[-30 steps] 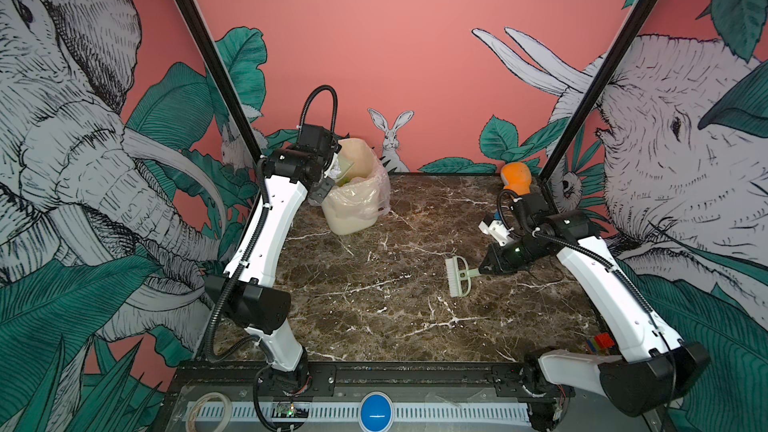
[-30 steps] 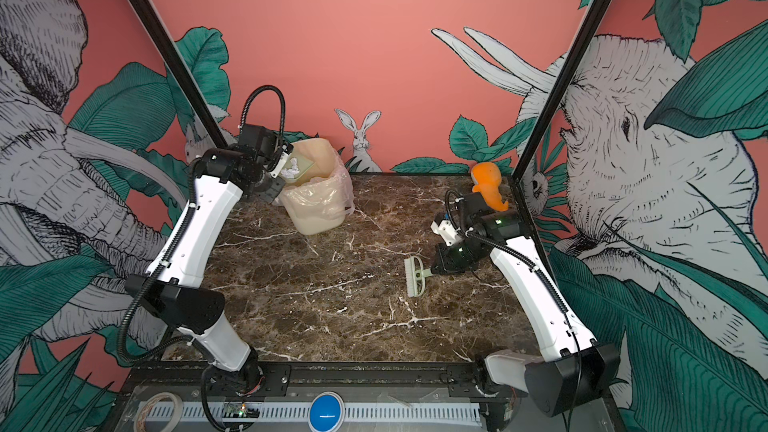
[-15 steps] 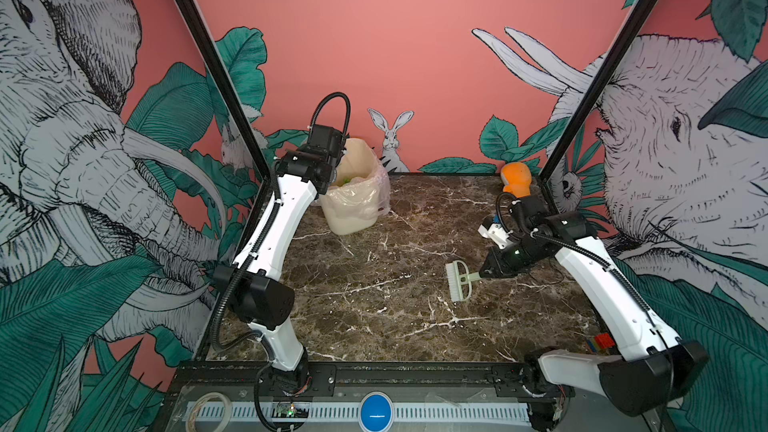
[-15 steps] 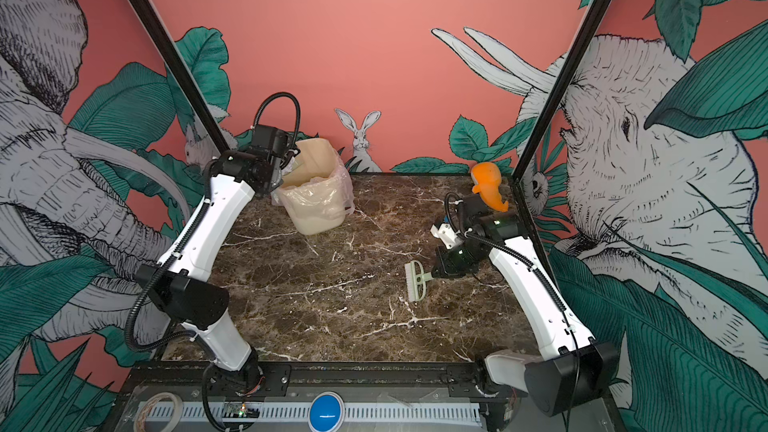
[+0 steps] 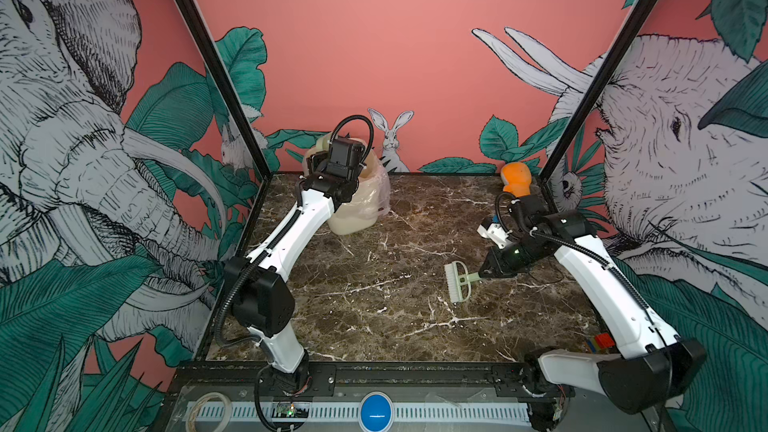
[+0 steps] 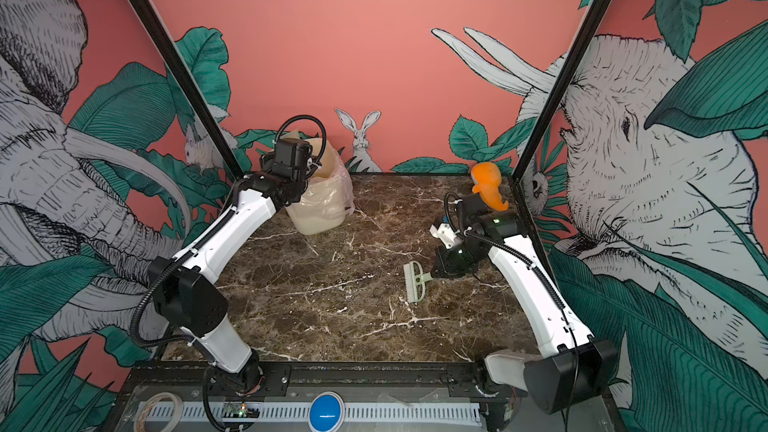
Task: Sweep away the paper scraps from the table
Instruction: 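Tip the dustpan over the bin opening with the left gripper, then lower the dustpan and brush onto the table and release both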
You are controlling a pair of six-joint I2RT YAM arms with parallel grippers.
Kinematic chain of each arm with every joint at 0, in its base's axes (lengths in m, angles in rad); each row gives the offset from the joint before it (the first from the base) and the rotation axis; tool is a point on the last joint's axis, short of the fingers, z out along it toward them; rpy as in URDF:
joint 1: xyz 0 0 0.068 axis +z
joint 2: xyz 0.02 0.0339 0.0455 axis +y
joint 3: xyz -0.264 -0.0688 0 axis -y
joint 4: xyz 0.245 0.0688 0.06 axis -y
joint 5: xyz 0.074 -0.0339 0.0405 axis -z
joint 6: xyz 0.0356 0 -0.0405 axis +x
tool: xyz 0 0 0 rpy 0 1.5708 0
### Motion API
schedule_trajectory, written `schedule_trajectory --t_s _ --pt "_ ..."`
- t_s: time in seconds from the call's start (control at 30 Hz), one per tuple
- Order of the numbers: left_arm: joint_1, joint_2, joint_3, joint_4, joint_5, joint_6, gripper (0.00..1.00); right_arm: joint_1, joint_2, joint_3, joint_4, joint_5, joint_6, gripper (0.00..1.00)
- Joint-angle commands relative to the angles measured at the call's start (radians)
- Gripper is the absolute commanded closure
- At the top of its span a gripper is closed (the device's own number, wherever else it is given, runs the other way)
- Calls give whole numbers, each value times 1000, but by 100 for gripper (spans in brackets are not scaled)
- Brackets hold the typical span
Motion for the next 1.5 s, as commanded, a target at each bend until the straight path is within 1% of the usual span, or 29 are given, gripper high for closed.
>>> schedule_trajectory --t_s 0.0,0.2,0.33,0.37,0.43,0.57,0.7,0.83,0.9,0.93,1.1,1.17,1.3,1.47 --pt "-5 -78 -17 141 -28 119 98 -6 -5 10 -4 -17 -18 100" --pt "-5 -94 -40 126 -34 109 98 -6 -7 9 -3 -19 -19 100" --pt "-4 -97 -34 94 -31 71 98 -6 -7 10 -1 -15 -20 100" --pt "-4 -96 -22 72 -27 42 98 -6 -10 9 2 -11 -19 100" --pt "-6 -95 21 -11 -6 -56 98 -7 -11 9 7 -3 -19 100" --pt "-44 -98 147 -237 71 -311 98 -19 -5 17 42 13 -3 100" --pt "-133 -111 204 -401 183 -525 98 -55 6 22 105 15 28 100" --pt "-237 -118 194 -497 295 -721 97 -98 23 25 186 3 64 100" --pt "-275 -125 163 -506 346 -802 97 -117 36 25 225 1 80 100" --pt "-323 -133 133 -499 373 -838 97 -127 40 23 246 -3 89 100" --pt "-416 -160 -29 -441 468 -978 98 -180 68 -10 345 -29 123 100" --pt "-439 -174 -86 -423 520 -1038 98 -208 66 -60 420 -61 153 100" --pt "-477 -214 -232 -344 618 -1166 97 -243 54 -182 631 -139 260 100" --pt "-502 -220 -456 -183 727 -1332 97 -255 82 -338 818 -172 352 100"
